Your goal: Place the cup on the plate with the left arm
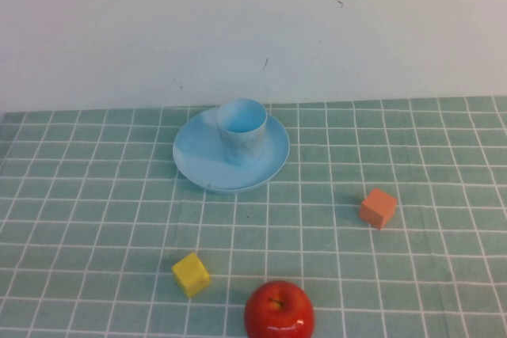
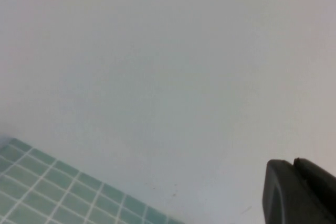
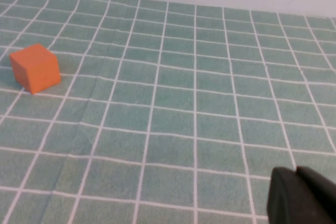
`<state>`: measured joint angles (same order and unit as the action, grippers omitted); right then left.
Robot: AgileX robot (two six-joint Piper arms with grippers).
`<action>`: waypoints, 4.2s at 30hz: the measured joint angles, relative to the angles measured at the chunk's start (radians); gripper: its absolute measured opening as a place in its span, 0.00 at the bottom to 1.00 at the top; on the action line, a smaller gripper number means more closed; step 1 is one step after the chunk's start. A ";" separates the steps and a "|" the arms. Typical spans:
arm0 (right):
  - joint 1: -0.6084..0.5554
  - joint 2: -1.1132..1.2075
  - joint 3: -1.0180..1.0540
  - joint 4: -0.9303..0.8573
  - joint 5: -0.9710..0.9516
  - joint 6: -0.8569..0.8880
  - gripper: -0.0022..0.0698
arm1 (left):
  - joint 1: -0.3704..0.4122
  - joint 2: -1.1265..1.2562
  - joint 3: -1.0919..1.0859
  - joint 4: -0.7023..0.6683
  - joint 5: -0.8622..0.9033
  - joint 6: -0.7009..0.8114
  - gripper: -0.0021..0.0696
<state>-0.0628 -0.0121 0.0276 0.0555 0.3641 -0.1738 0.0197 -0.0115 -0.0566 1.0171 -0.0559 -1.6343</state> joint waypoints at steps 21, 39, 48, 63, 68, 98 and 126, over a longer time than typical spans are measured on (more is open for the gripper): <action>0.000 0.000 0.000 0.002 0.000 0.000 0.03 | -0.215 -0.002 0.019 -0.880 0.207 1.265 0.03; 0.000 0.000 0.000 0.002 0.000 0.000 0.03 | -0.001 -0.002 0.081 -0.873 0.272 1.242 0.03; 0.000 0.000 0.000 0.002 0.000 0.000 0.03 | -0.001 -0.002 0.081 -0.871 0.368 1.260 0.03; 0.000 0.000 0.000 0.002 0.000 0.000 0.03 | -0.072 -0.002 0.079 -0.873 0.405 1.421 0.03; 0.000 0.000 0.000 0.002 0.000 0.000 0.03 | -0.082 -0.002 0.079 -0.880 0.405 1.419 0.03; 0.000 0.000 0.000 0.002 0.000 0.000 0.03 | -0.082 -0.002 0.079 -0.880 0.405 1.351 0.03; 0.000 0.000 0.000 0.002 0.000 0.000 0.03 | -0.082 -0.002 0.079 -0.880 0.405 1.346 0.03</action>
<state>-0.0628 -0.0121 0.0276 0.0572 0.3641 -0.1738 -0.0622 -0.0135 0.0225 0.1367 0.3490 -0.2881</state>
